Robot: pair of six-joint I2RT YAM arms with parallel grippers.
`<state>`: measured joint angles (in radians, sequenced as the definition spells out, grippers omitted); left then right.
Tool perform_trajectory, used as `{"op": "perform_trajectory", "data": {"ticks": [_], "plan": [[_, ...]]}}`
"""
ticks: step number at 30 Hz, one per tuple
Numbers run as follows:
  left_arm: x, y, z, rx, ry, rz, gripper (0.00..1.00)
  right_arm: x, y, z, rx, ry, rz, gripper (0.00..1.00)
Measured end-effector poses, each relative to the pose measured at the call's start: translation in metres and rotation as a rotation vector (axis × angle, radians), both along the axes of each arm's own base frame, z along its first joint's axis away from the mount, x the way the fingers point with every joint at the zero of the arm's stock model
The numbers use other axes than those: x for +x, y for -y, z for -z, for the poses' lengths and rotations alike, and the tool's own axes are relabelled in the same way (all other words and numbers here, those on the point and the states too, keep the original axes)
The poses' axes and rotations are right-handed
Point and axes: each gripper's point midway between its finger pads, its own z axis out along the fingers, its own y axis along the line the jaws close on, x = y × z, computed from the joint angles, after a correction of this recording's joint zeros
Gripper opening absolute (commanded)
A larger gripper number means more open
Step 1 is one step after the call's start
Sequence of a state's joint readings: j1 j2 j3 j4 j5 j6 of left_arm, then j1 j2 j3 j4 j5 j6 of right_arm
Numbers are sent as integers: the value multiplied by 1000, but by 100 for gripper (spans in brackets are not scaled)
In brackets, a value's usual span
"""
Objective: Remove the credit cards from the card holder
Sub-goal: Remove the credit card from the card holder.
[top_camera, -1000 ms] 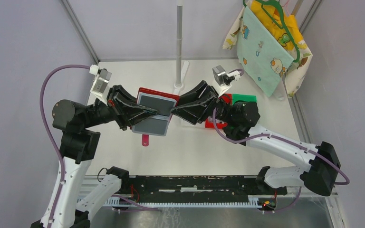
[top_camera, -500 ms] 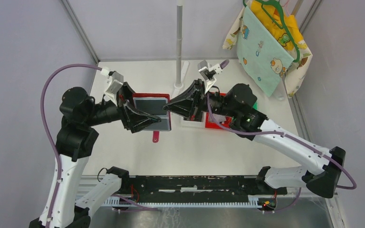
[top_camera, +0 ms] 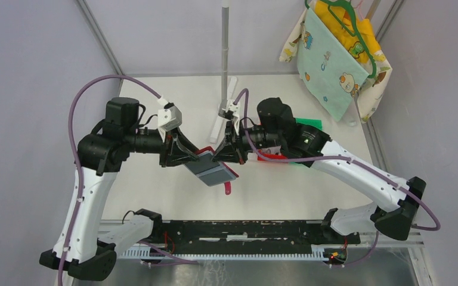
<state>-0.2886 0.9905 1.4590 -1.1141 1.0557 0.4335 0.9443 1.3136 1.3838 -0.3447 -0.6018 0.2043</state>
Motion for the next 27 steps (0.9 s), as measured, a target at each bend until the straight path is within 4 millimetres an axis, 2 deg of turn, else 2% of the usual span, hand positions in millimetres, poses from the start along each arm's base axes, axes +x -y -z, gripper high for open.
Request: {"op": "perform_trajectory", "data": {"ticks": [3,6,11,13,18,24,27], "plan": [[-3,-2,19,45,-40,34,36,-2,-3,19,-57,-33,-31,0],[-9,-5,40,88,-93,76,36,-5,-4,27,-96,-52,-53,0],[-16,-8,58,124,-159,117,38,-7,-8,19,-99,-42,-78,0],[-20,-9,62,129,-173,126,35,-7,-10,13,-88,-27,-88,0],[-26,-8,63,120,-194,145,16,-10,-15,3,-79,-5,-115,0],[-28,-9,64,121,-202,151,25,-14,-20,2,-114,4,-144,0],[-29,-9,64,122,-209,152,27,-15,-21,2,-125,8,-152,0]]}}
